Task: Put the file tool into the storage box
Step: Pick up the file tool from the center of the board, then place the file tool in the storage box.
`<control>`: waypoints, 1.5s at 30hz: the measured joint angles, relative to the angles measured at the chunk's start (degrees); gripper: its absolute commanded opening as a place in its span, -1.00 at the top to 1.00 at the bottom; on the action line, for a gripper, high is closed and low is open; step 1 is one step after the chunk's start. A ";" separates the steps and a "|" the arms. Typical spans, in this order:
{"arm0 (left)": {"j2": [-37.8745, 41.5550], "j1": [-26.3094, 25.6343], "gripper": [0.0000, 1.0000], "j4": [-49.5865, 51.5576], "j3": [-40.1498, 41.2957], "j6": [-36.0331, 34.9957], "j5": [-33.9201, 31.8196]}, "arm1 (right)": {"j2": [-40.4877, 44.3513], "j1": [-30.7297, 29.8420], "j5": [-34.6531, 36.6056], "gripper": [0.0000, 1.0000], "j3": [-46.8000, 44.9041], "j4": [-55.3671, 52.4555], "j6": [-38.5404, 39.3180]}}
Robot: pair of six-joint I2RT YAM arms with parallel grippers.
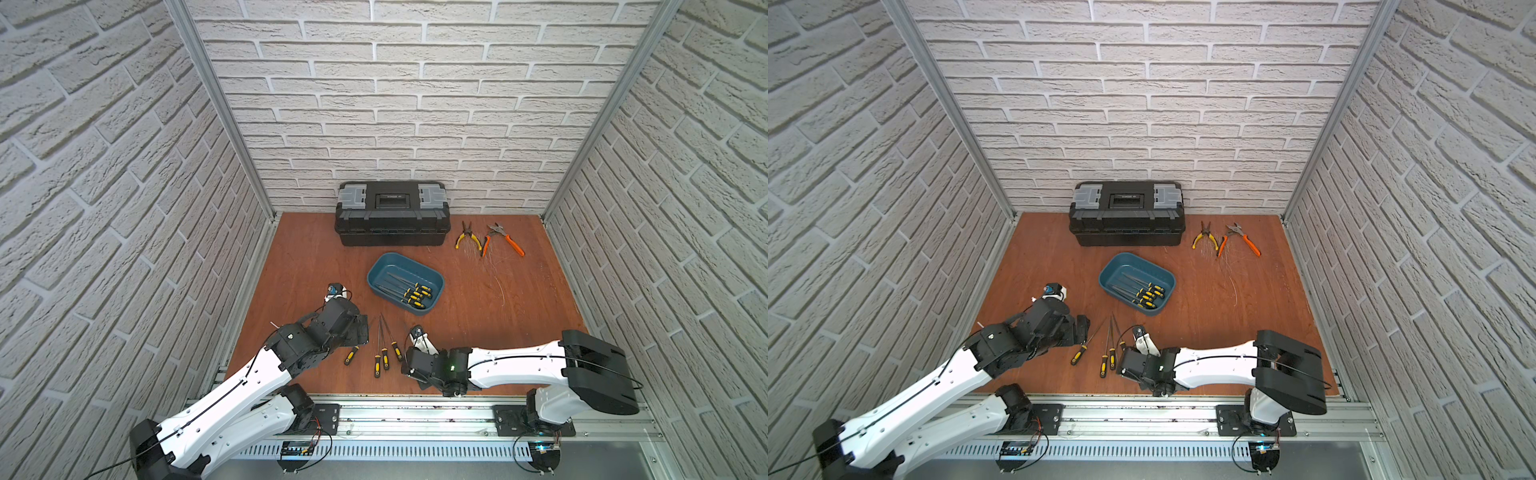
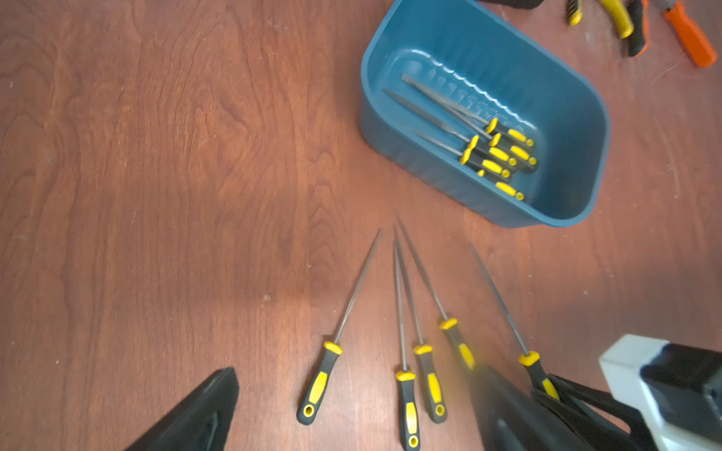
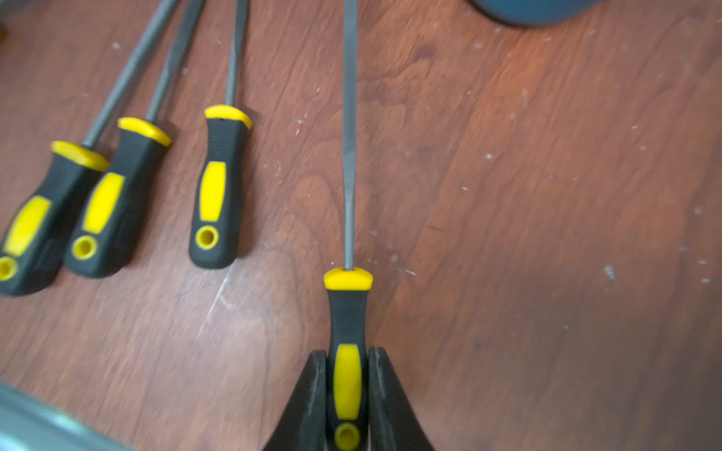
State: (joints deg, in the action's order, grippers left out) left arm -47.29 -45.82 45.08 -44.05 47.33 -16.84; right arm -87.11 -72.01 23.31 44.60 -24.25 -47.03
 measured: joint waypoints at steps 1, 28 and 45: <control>-0.09 -0.17 -0.97 0.02 -0.70 -0.22 -0.07 | 1.36 0.00 0.00 0.87 -0.33 -0.11 0.81; 0.92 12.37 -0.97 -0.68 -13.73 -12.20 4.17 | 10.99 11.37 -9.49 0.86 13.49 -5.14 23.61; -12.85 24.92 -0.97 -6.47 -14.93 -15.45 18.12 | -6.23 29.46 -25.22 0.88 27.15 -5.38 37.00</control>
State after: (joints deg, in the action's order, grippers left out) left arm -60.14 -20.91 38.61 -58.98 31.88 1.28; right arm -93.34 -42.54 -1.91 71.75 -29.63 -10.02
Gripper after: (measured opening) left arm 0.983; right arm 0.200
